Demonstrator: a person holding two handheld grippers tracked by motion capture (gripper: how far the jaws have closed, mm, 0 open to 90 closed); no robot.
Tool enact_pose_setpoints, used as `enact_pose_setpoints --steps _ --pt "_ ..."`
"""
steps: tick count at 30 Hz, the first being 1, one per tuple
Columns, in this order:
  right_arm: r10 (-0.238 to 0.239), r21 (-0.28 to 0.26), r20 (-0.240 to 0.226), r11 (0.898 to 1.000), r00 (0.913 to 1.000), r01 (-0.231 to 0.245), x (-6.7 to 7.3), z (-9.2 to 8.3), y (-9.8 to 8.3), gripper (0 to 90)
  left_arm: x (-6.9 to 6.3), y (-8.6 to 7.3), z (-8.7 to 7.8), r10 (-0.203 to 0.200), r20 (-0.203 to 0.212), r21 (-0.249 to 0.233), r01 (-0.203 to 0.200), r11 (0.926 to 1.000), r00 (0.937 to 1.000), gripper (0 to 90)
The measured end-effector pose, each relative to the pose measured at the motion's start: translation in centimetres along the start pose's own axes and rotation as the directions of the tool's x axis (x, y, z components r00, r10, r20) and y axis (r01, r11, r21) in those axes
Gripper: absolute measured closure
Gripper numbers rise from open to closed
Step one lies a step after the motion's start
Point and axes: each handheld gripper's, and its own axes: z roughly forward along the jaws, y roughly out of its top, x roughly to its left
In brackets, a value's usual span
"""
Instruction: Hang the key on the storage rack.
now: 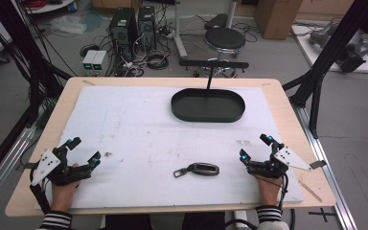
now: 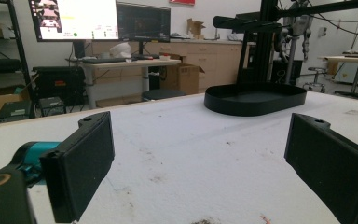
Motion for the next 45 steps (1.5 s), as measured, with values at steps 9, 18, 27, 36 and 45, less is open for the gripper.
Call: enact_pose_setpoints --steps 9,18,27,36,45 --pt "0.059 0.020 -0.091 0.998 0.9940 -0.058 -1.9 0.2 1.8 0.3 0.0 0.0 0.0 0.000 0.000 0.001 0.000 1.0000 1.0000 8.6" --pt "0.030 0.070 -0.177 0.997 0.9838 -0.018 -2.9 0.5 5.3 0.3 0.0 0.0 0.0 0.002 -0.001 0.000 -0.002 1.0000 1.0000 8.6" --pt "-0.039 0.145 -0.281 0.986 0.9590 0.083 -2.6 1.9 8.0 0.3 0.0 0.0 0.0 0.003 -0.001 0.000 -0.003 1.0000 1.0000 8.6" --pt "-0.071 0.227 -0.404 0.958 0.9119 0.176 -1.6 4.1 9.5 0.3 0.0 0.0 0.0 0.004 -0.002 0.000 -0.004 1.0000 1.0000 8.6" --pt "-0.050 0.293 -0.497 0.930 0.8665 0.221 0.0 5.8 10.0 0.4 0.0 0.0 0.0 0.002 -0.001 0.001 -0.002 1.0000 1.0000 8.6"
